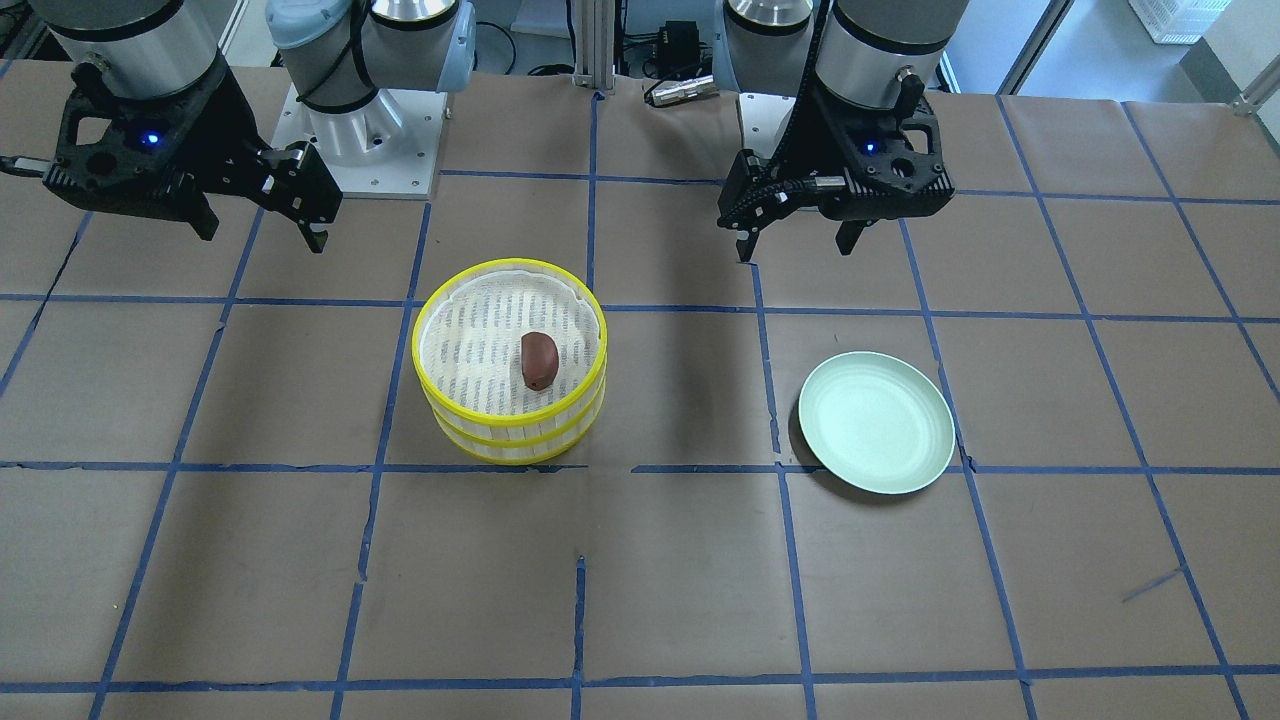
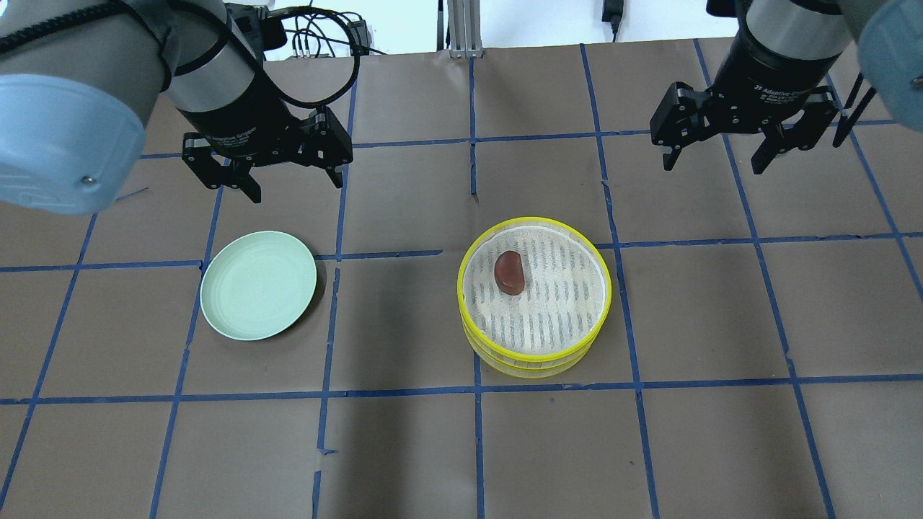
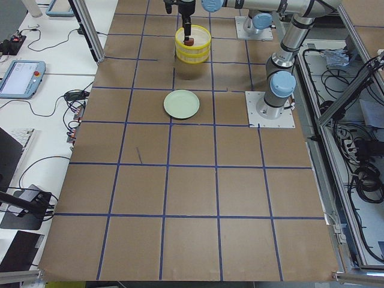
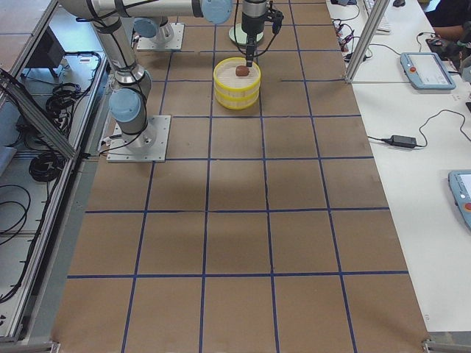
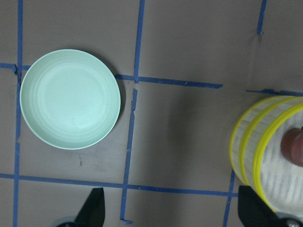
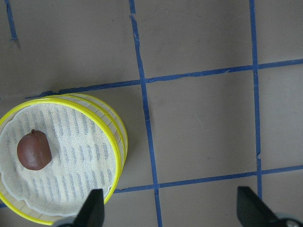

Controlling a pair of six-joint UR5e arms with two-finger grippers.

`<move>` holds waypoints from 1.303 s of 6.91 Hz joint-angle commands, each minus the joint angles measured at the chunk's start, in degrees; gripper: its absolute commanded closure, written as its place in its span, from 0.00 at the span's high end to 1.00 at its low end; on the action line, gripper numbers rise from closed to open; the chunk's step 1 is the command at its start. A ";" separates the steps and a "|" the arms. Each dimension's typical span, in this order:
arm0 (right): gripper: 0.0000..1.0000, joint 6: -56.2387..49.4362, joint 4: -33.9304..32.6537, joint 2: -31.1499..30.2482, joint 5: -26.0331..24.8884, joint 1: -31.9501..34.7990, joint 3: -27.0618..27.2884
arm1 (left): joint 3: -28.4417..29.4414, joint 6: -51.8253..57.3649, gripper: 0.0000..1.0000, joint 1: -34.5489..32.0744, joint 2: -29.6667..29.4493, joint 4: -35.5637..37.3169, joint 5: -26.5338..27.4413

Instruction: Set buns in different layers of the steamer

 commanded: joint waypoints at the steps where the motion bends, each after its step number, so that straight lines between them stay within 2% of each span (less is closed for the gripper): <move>1: 1.00 0.40 -1.48 0.00 0.35 -0.07 0.16 | 4.80 5.08 0.90 0.15 -1.75 -5.33 0.38; 2: 1.00 0.49 -1.40 0.00 2.78 0.01 0.07 | 10.93 11.67 0.90 1.63 -3.59 -12.45 1.09; 3: 1.00 0.49 -1.48 0.00 3.07 -0.07 -0.10 | 13.43 13.04 0.93 4.78 -4.57 -15.65 2.22; 5: 1.00 0.58 -1.40 0.00 3.16 -0.07 -0.11 | 6.11 12.79 0.93 4.90 -2.74 -6.33 5.12; 6: 1.00 0.49 -1.31 0.00 3.16 -0.07 -0.11 | 6.16 12.79 0.87 4.81 -2.90 -6.54 7.05; 7: 1.00 0.58 -1.31 0.00 3.16 0.01 -0.11 | 3.99 12.44 0.89 4.55 -1.86 -6.63 7.59; 8: 1.00 0.58 -1.39 0.00 3.25 0.02 -0.11 | 3.70 12.35 1.00 4.29 -1.59 -6.72 7.07; 9: 1.00 0.58 -1.39 0.00 3.25 0.02 -0.11 | 4.31 12.35 1.00 4.28 -2.28 -6.89 6.20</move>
